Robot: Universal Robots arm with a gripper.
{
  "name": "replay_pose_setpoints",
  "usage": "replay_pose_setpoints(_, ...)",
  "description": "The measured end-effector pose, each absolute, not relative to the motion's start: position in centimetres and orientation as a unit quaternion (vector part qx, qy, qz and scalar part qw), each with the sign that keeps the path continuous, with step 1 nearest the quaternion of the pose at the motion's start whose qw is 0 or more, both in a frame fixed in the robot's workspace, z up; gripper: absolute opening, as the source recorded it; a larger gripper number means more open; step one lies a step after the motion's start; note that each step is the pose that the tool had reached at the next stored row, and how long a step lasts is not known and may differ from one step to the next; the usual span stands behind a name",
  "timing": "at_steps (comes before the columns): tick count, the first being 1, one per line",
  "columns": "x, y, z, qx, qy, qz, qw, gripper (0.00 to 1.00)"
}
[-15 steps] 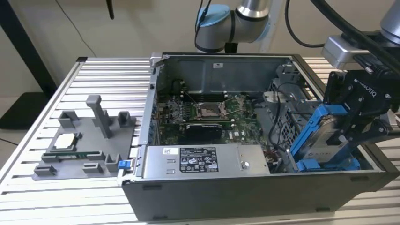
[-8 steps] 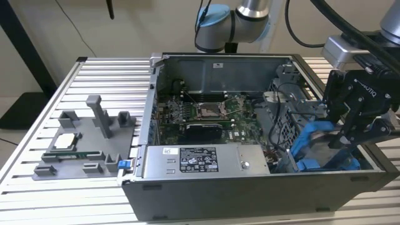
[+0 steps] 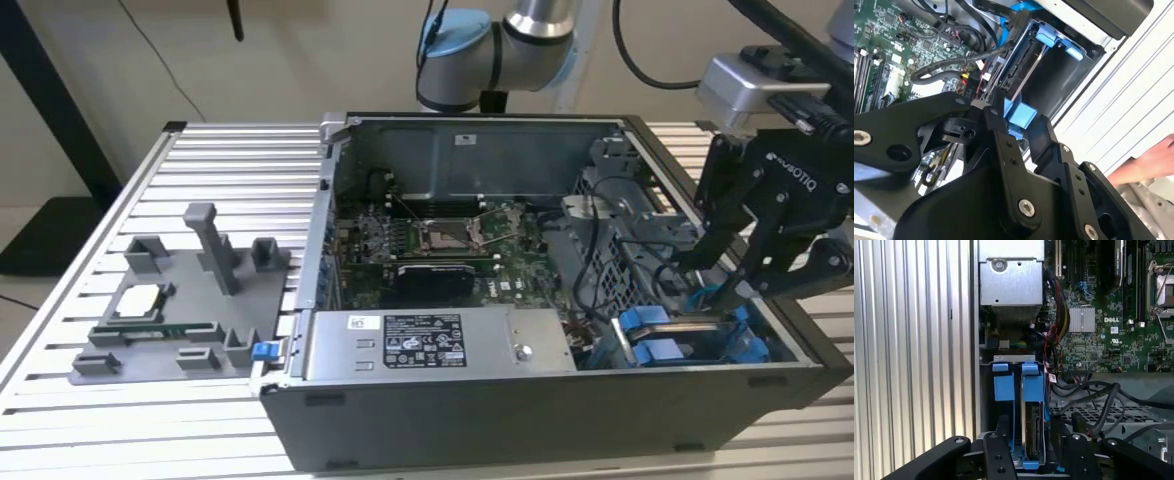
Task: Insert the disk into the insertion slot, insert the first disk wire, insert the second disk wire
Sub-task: 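Insert the disk into the insertion slot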
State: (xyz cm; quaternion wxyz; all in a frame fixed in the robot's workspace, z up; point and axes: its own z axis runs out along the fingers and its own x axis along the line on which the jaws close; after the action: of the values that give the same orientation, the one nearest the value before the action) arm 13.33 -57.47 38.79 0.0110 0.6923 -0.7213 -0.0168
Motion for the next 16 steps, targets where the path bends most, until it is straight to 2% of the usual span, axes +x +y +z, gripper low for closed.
replay_pose_setpoints(12, 13.2, -55.9, 39.6, 0.692, -0.721, -0.018, 0.010, 1.00)
replay_pose_setpoints(16, 13.1, -55.3, 39.6, 0.692, -0.721, -0.023, 0.005, 1.00)
